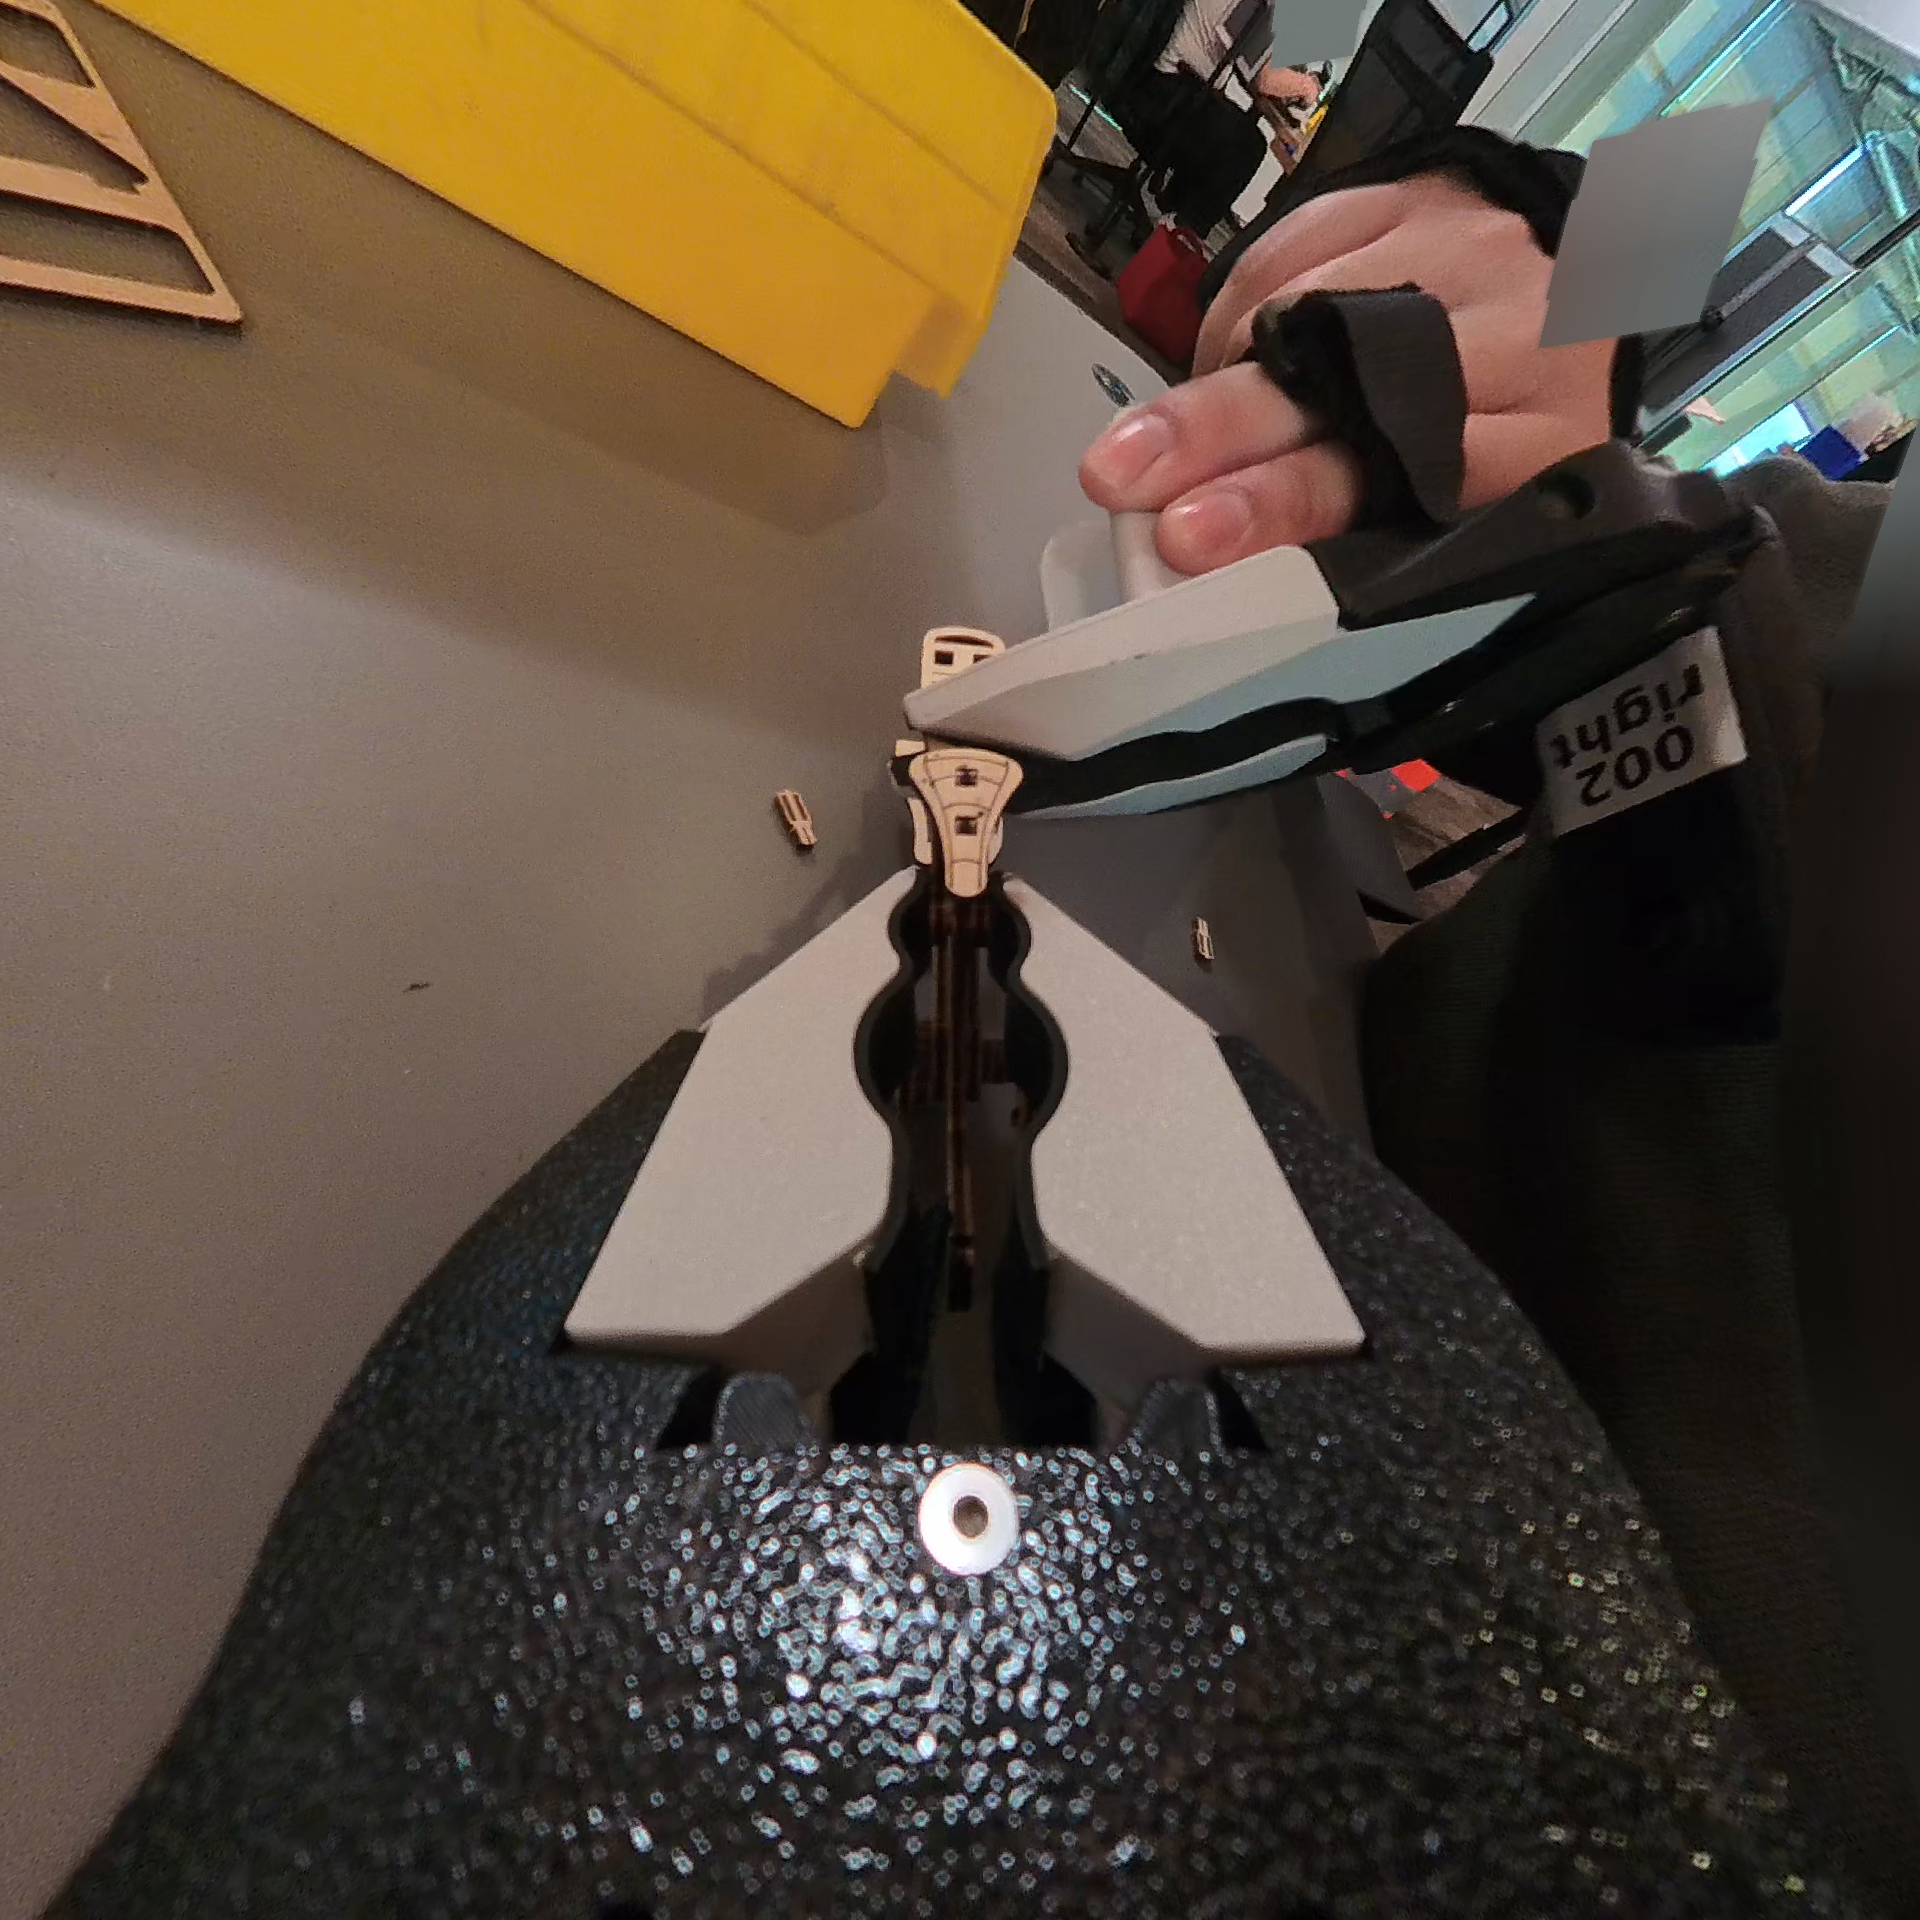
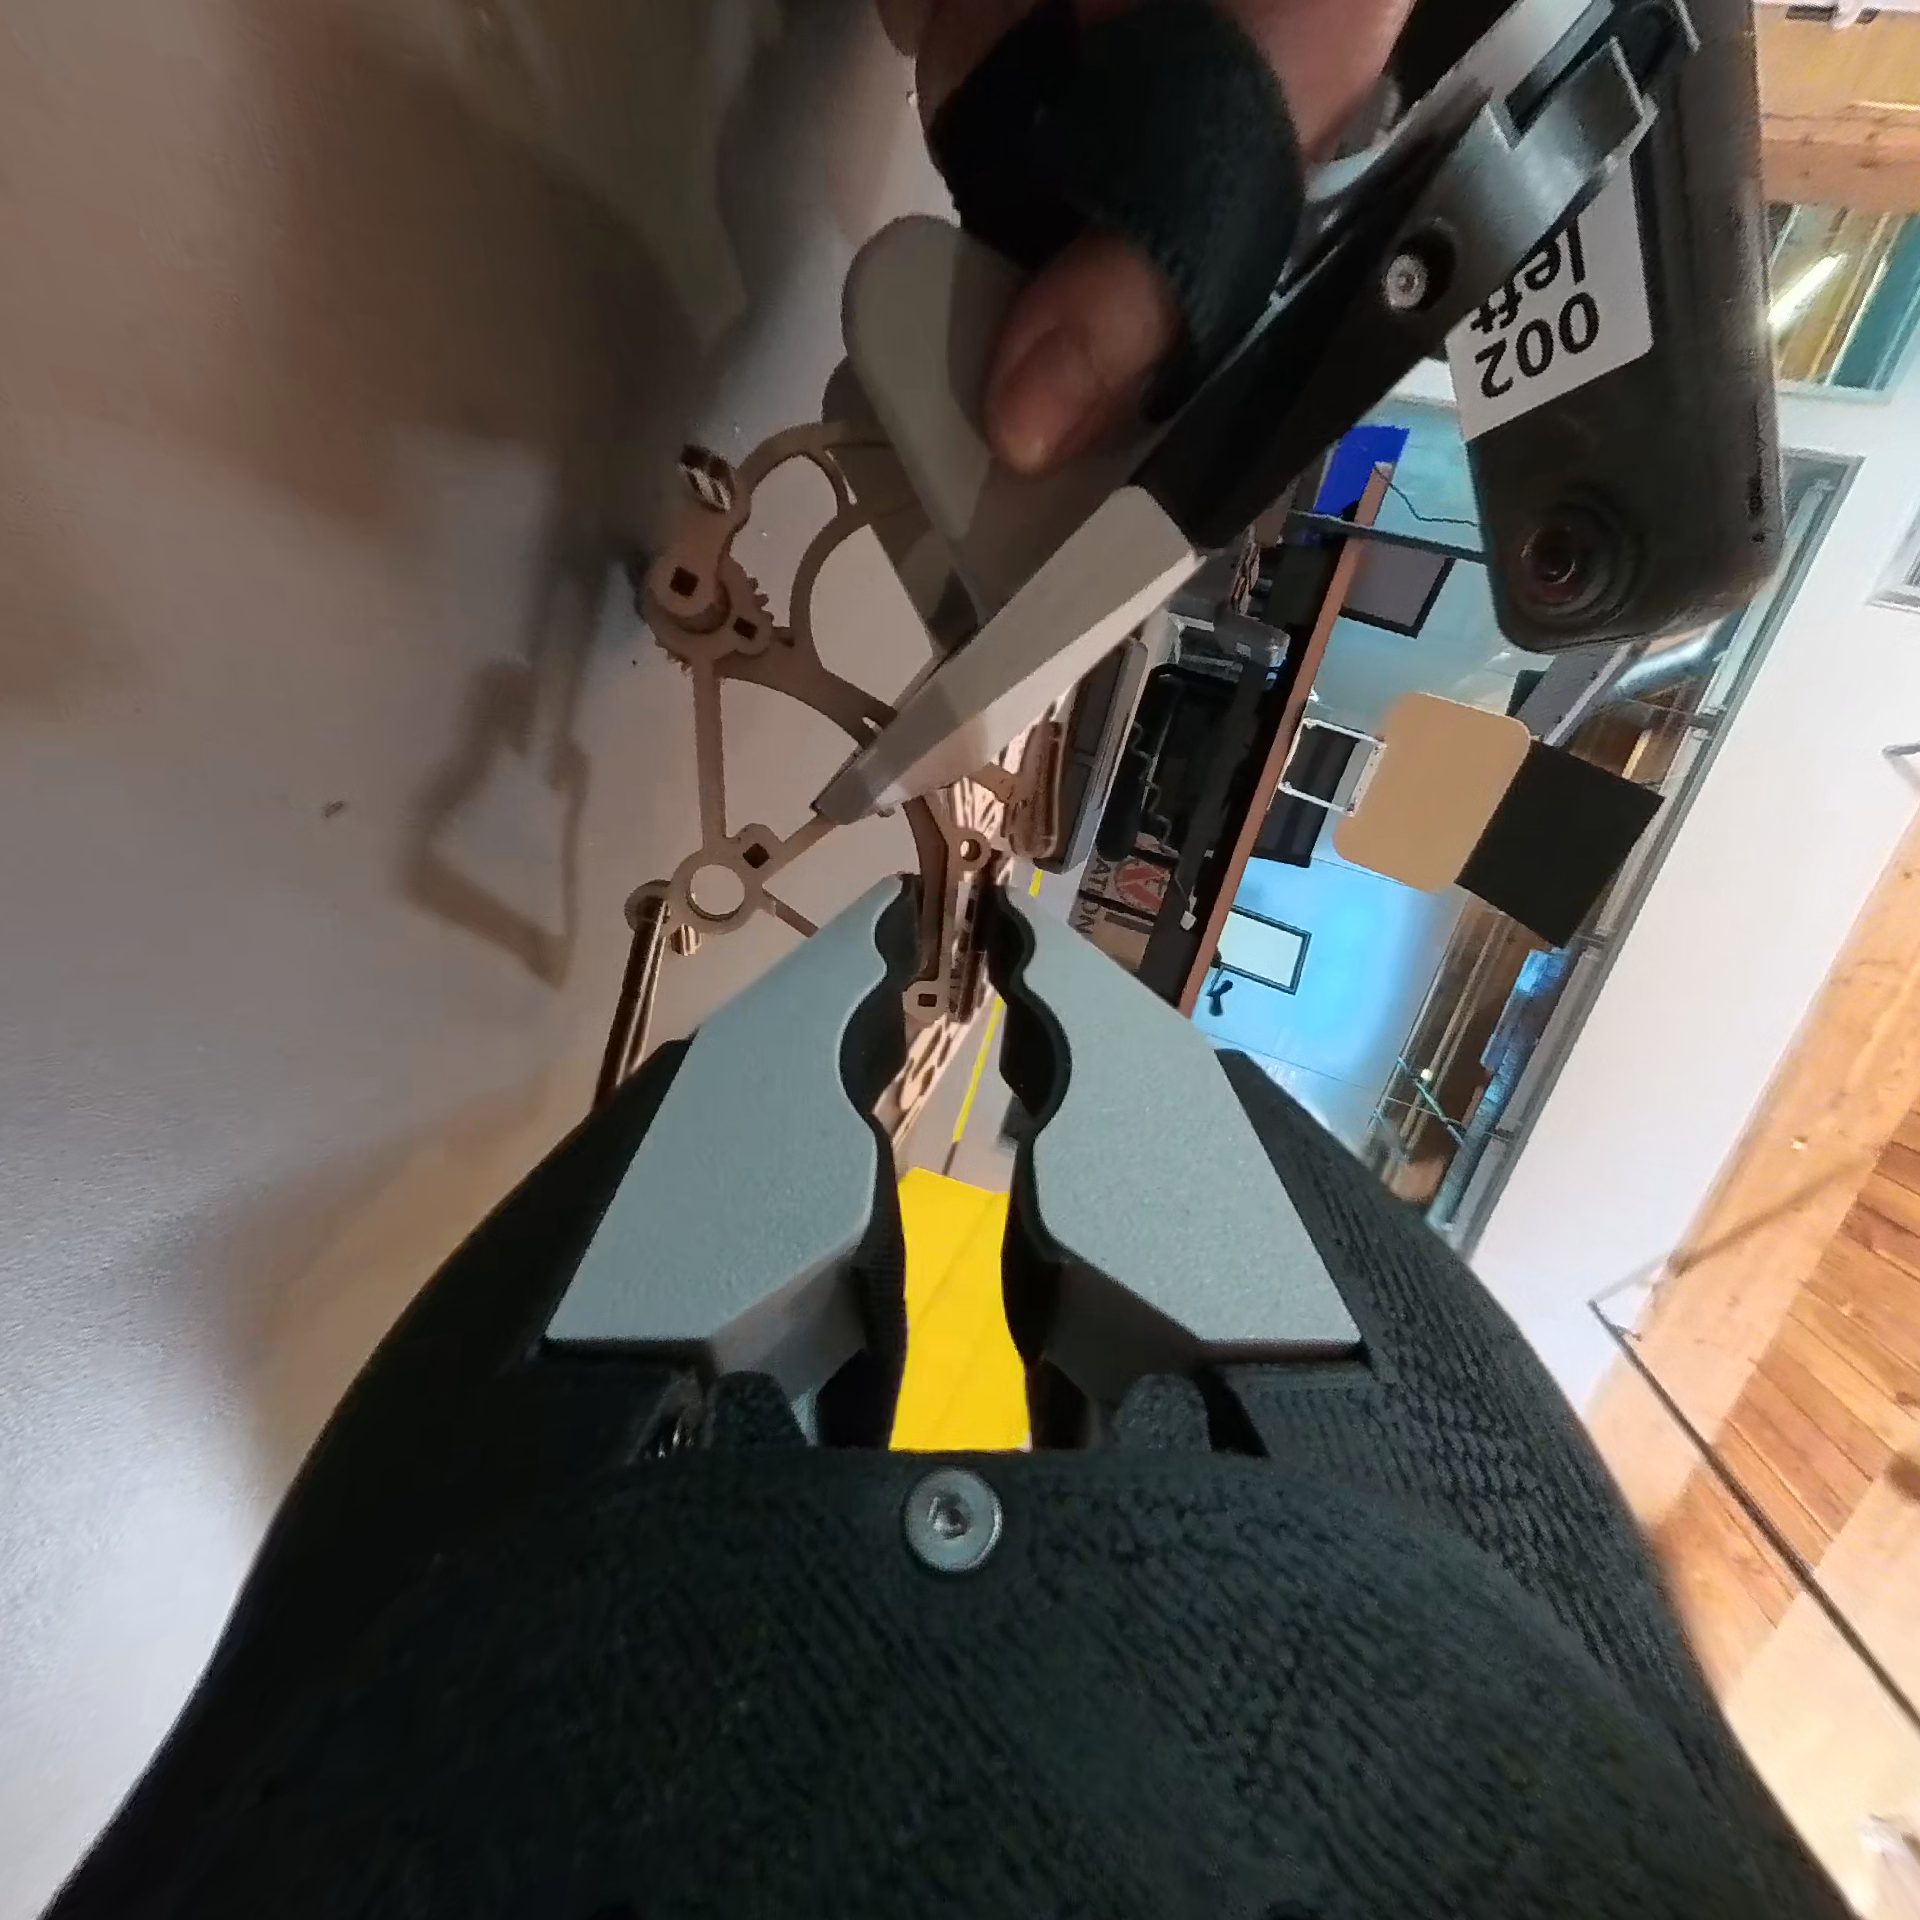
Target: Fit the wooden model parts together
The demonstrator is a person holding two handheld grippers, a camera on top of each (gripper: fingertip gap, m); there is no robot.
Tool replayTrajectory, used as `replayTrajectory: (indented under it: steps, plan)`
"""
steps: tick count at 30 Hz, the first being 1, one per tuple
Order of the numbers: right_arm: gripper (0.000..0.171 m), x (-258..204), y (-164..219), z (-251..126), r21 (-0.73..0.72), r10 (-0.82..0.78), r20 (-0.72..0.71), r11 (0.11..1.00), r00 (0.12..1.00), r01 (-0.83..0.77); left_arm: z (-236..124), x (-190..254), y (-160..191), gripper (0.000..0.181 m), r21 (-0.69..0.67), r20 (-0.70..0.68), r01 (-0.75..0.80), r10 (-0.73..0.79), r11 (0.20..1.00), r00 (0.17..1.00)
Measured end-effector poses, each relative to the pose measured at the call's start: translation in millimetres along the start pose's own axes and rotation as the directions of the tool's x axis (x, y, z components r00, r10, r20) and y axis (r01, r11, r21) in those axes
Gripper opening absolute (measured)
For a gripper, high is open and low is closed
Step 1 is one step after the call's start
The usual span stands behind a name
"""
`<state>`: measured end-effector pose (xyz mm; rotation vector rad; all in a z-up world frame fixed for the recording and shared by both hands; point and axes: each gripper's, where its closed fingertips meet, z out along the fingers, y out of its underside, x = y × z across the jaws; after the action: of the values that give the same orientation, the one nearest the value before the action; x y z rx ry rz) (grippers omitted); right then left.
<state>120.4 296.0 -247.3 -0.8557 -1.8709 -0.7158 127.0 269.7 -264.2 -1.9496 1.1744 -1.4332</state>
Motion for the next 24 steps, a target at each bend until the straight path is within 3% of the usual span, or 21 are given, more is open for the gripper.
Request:
replayTrajectory:
  steps: [4, 5, 10, 13, 24]
  plan:
    - [0.012, 1.1, -1.1, 1.7, 0.037, 0.101, 0.007, 0.994, 0.995, -0.101, -2.0, -2.7, -1.0, 0.008, 0.005, 0.000, 0.013, -0.013, 1.000, 1.000]
    - [0.024, 1.5, -2.2, 0.6, 0.051, 0.143, 0.024, 0.988, 0.989, -0.144, -3.0, -4.2, -1.8, 0.008, 0.009, 0.007, 0.008, -0.008, 1.000, 1.000]
    - [0.030, 17.2, 4.4, -11.3, 0.090, 0.309, 0.051, 0.946, 0.950, -0.312, -7.6, -8.5, -6.5, 0.008, 0.030, 0.014, 0.012, -0.012, 0.999, 1.000]
    - [0.034, 12.7, 13.4, -8.2, 0.062, 0.330, 0.077, 0.940, 0.941, -0.335, -7.6, -7.8, -7.1, 0.008, 0.031, 0.011, 0.009, -0.010, 0.999, 1.000]
    - [0.020, -0.1, 12.6, -7.0, 0.094, 0.276, 0.140, 0.952, 0.951, -0.291, -6.3, -6.0, -5.0, 0.008, 0.013, -0.001, -0.010, 0.010, 1.000, 1.000]
